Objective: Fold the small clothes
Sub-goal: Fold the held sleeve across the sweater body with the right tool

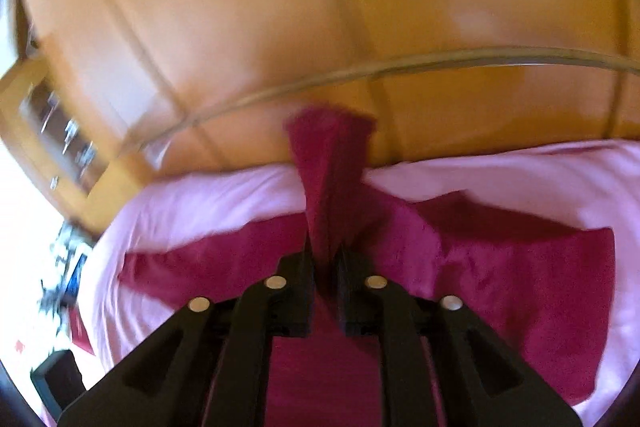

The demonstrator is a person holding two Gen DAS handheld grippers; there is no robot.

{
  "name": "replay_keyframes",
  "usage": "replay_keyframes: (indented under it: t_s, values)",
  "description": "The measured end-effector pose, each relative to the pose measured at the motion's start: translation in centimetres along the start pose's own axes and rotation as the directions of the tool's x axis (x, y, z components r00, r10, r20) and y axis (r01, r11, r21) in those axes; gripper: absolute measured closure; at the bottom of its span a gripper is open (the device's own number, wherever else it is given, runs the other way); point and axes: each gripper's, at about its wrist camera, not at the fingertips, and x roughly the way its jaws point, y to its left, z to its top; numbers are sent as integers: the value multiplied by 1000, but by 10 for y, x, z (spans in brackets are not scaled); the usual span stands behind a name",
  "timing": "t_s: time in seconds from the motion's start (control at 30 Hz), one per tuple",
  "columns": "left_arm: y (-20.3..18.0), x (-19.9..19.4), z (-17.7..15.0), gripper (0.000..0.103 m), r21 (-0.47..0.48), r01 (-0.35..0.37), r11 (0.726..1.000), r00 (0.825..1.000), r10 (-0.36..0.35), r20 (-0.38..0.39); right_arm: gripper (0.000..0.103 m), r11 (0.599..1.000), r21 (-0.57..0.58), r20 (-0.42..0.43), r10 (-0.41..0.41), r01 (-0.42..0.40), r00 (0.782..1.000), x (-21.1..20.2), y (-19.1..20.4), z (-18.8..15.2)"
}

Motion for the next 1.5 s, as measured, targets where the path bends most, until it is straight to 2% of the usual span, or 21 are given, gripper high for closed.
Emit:
replay_keyframes:
  t_s: [0.03,0.13,0.2,0.33,0.47,0.6,0.77,0.8,0.83,0.9,0.97,1.03,1.07,1.1,1.13,1.2,1.27,1.33,1.37,1.47,1.5]
  values:
    - [4,0,4,27,-18,19,1000,1000,-18,8,34,1000,-5,-17,22,-22,1000,6,7,-2]
    - [8,-1,13,28,-29,41,999,999,-40,35,35,998,-39,1,39,-38,999,-5,20,-12]
    - [13,0,21,34,-50,57,997,997,-55,46,35,999,-34,19,24,-23,1000,-22,8,-21]
    - [22,10,41,45,-68,67,995,996,-63,59,34,998,11,55,-63,63,997,-64,-38,-39]
    - [22,37,65,48,-48,30,998,999,-28,34,34,967,113,33,-232,227,972,-111,-108,-84]
    - [20,70,86,47,-33,-58,998,998,58,5,41,920,215,-40,-328,329,944,-140,-160,-130]
    - [23,118,104,47,-38,-102,994,992,99,-72,44,907,258,-85,-323,334,943,-128,-175,-155]
    - [23,124,105,51,-32,-121,992,990,118,-79,44,909,260,-88,-315,327,945,-123,-175,-155]
    - [23,129,106,65,-22,-139,990,988,137,-78,44,911,262,-90,-306,318,948,-117,-175,-154]
    - [22,133,107,83,-6,-145,989,987,145,-75,44,911,257,-90,-308,321,947,-103,-173,-148]
    - [16,129,109,88,3,-140,990,989,140,-45,48,906,243,-93,-332,345,939,-87,-173,-140]
    - [5,110,113,90,31,-113,993,993,112,29,81,891,232,-82,-382,391,920,-80,-171,-131]
    - [3,101,114,90,32,-94,995,994,93,53,85,873,252,-56,-418,418,907,-80,-172,-125]
    - [1,90,113,90,36,-73,997,994,70,80,87,866,274,-39,-424,418,905,-81,-173,-121]
    - [-2,81,111,90,51,-69,996,993,63,101,88,860,288,-31,-431,421,902,-82,-174,-120]
    - [-5,73,103,90,97,-116,988,988,105,115,89,857,269,-55,-442,439,895,-74,-173,-123]
    - [1,83,95,90,135,-203,970,977,192,91,88,860,204,-94,-458,467,884,-64,-168,-133]
    - [17,108,86,89,156,-298,942,954,299,21,86,858,147,-109,-481,492,870,-55,-162,-139]
    - [23,115,83,89,155,-303,940,952,307,0,85,857,135,-110,-486,498,867,-56,-160,-140]
    - [24,110,78,88,141,-299,944,954,299,22,79,865,106,-122,-478,491,870,-66,-155,-139]
    - [24,108,78,86,130,-289,948,957,289,21,71,865,87,-122,-483,494,867,-71,-152,-139]
